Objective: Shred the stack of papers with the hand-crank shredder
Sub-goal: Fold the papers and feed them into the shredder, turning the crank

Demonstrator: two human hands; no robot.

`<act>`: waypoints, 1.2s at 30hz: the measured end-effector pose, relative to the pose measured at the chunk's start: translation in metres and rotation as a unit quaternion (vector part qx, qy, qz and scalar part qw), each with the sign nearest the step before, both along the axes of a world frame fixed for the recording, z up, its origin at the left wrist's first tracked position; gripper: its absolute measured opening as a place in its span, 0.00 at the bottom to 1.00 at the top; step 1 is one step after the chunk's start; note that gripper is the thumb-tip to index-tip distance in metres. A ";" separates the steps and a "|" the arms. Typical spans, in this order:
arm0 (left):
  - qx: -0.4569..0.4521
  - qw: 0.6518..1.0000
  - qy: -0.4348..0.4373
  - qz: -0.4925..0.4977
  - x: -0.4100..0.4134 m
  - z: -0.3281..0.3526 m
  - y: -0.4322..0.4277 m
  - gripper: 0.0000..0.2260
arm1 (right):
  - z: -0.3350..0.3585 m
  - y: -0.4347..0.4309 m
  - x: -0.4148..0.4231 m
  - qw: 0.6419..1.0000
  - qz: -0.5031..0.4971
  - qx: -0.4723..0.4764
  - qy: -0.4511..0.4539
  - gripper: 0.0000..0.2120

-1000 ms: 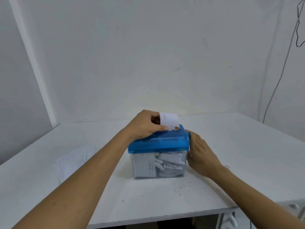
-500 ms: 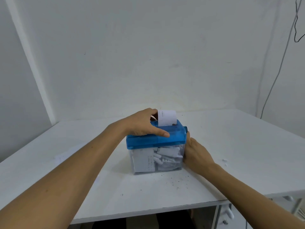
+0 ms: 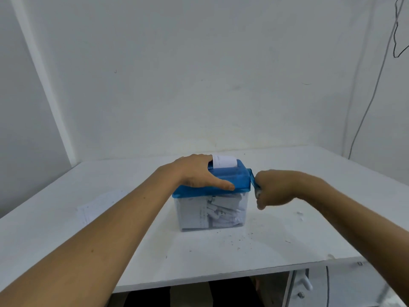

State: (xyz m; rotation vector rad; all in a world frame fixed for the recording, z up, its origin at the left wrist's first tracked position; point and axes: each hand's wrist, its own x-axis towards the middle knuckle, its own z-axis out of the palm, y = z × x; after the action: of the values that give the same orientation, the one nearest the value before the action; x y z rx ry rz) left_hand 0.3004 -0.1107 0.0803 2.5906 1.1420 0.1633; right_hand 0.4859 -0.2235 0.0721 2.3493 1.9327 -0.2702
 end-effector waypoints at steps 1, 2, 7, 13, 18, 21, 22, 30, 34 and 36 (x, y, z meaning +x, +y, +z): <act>0.003 1.000 0.001 -0.001 0.001 0.001 0.001 0.35 | 0.010 0.003 0.002 1.000 -0.003 -0.010 0.017 0.12; 0.004 1.000 -0.001 -0.001 0.001 0.000 0.000 0.34 | 0.018 0.004 0.004 0.999 -0.004 -0.014 0.033 0.12; -0.005 1.000 -0.003 -0.004 0.003 -0.001 0.004 0.35 | 0.035 0.009 0.013 0.995 0.019 -0.053 0.088 0.17; -0.023 1.000 -0.013 0.000 0.004 0.000 0.002 0.40 | 0.057 0.013 0.015 0.996 0.020 -0.029 0.084 0.26; -0.025 0.999 -0.020 -0.001 0.000 0.000 0.000 0.40 | 0.066 0.024 0.015 0.991 -0.007 0.113 0.065 0.31; -0.020 0.999 -0.021 -0.016 -0.001 -0.003 -0.006 0.39 | 0.045 0.053 0.025 0.955 -0.004 0.289 0.070 0.23; -0.011 1.000 -0.022 -0.014 -0.002 0.000 -0.006 0.37 | 0.037 0.065 0.027 0.939 0.009 0.335 0.075 0.18; 0.018 1.000 -0.018 -0.010 -0.002 -0.005 -0.005 0.38 | -0.042 0.085 0.022 0.839 -0.107 0.431 0.315 0.27; 0.047 0.998 -0.034 -0.007 -0.003 -0.007 -0.010 0.37 | -0.074 0.072 0.013 0.800 -0.181 0.403 0.406 0.26; 0.051 0.998 -0.039 -0.007 -0.004 -0.006 -0.012 0.33 | -0.083 0.060 0.009 0.805 -0.205 0.366 0.419 0.23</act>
State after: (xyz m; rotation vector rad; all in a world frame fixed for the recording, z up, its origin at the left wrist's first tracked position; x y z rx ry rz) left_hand 0.2968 -0.1230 0.0743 2.6535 1.1150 0.3256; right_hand 0.4951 -0.1640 -0.0107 3.6486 2.0185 -0.8542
